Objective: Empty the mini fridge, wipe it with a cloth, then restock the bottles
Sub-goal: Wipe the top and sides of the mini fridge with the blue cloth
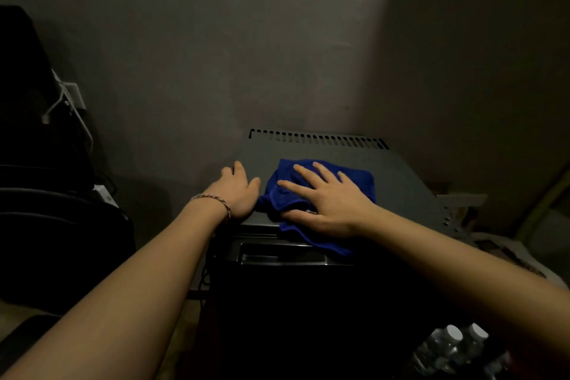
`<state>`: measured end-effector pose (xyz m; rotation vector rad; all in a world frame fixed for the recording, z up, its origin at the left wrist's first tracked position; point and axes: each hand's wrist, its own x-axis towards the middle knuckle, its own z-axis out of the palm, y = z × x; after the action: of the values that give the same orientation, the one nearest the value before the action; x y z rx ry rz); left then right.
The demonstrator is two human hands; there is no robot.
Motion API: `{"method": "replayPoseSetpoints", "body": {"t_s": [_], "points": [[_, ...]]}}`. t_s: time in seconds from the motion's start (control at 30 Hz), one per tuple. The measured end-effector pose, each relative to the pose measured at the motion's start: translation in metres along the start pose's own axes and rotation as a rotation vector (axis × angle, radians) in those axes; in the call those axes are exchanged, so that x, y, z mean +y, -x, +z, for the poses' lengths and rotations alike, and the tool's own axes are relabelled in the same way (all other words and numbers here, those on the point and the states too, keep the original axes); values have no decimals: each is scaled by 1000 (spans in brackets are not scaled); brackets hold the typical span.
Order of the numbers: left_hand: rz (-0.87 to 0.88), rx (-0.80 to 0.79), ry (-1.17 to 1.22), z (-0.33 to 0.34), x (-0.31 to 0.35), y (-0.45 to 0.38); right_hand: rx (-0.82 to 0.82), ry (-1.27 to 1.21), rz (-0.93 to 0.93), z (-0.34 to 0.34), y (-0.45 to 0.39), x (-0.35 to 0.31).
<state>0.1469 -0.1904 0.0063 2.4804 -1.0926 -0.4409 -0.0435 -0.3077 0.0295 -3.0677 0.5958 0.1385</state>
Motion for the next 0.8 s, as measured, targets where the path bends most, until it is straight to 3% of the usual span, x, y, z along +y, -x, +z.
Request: {"method": "replayPoseSetpoints", "body": {"t_s": [0.17,0.43,0.67,0.8], "points": [[2,5,-32,0,2,0,28,-34,-49,-5,0,28],[2,12,-20,1,0,0,-18,-31,43,-8,53,68],[-17,7,-50,-1,3,4,-22,29,-71,2,94,45],[-23,-11,-47,-2,4,4,14,107,-197,7,83,-6]]}}
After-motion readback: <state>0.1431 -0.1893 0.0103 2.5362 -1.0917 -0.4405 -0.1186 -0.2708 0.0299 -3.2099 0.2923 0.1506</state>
